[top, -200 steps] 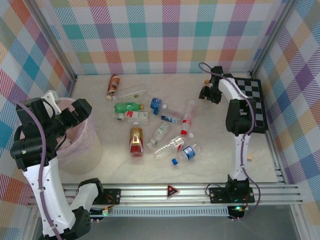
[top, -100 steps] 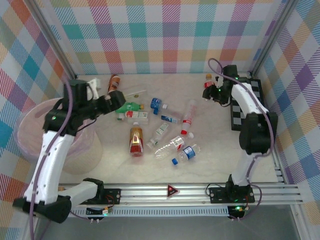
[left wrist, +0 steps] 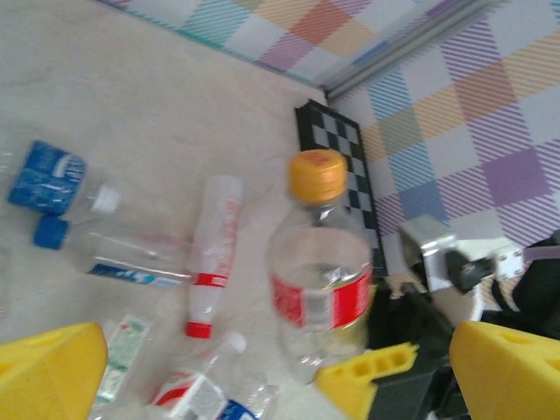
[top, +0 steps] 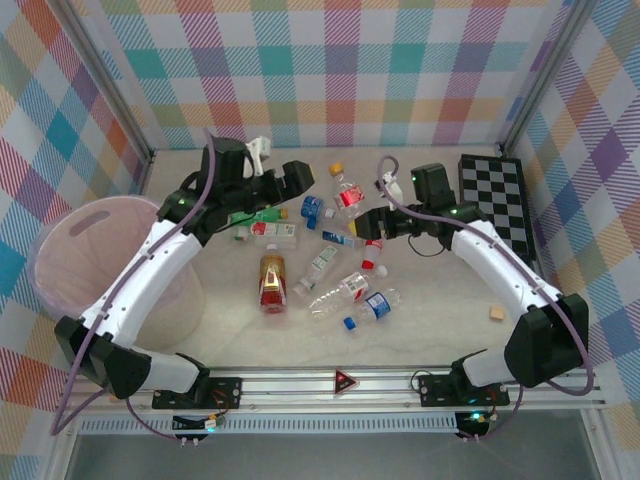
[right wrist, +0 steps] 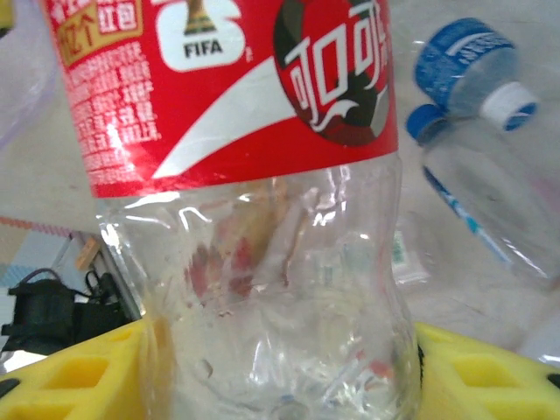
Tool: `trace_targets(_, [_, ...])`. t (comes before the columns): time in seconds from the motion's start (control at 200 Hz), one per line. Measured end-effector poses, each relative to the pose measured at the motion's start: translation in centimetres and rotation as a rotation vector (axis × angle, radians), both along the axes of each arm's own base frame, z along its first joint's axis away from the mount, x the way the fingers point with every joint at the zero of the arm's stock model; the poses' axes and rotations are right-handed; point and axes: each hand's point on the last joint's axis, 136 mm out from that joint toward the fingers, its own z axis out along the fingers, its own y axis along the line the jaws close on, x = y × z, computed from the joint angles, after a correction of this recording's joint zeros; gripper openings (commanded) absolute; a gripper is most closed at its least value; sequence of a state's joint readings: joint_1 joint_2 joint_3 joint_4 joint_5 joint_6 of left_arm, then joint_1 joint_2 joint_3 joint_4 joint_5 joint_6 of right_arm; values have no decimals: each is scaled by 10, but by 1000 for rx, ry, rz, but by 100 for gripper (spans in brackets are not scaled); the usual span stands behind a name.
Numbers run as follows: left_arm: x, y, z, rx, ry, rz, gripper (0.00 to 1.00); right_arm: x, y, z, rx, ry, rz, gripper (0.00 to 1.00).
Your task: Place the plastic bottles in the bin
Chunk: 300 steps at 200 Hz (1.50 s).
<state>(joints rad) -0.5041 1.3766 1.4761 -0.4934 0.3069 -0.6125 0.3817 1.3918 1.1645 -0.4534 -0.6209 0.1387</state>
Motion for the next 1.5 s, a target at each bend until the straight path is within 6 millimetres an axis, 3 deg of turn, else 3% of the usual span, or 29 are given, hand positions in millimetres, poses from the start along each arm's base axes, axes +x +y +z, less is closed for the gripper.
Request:
trace_targets(0.155, [-1,-34,-12,-23,20,-57,100,-12,15,7,53,-25,51,51])
trace_targets(0.35, [7,-53,-28,-44,54,-60,99,-19,22,29,124,-91,81,51])
trace_targets(0.545, [15,-74,-32,-108,58,-70,79,-20,24,31,157,-93,80,51])
trace_targets(0.83, [18,-78,-24,-139,39,-63,58,-16,26,30,163,-95,68,59])
trace_targets(1.025, [21,-74,-28,-120,38,-37,54,-10,30,25,162,-79,71,74])
trace_targets(1.09, [22,-72,-30,-105,41,-27,52,-8,31,26,161,-76,68,87])
trace_targets(1.23, [24,-68,-32,-65,49,-13,50,-1,22,29,157,-75,38,99])
trace_targets(1.41, [35,-62,-20,-31,32,-5,47,10,-16,38,141,-65,-69,100])
trace_targets(1.5, [43,-48,-8,-5,11,14,44,14,-36,42,123,-66,-131,100])
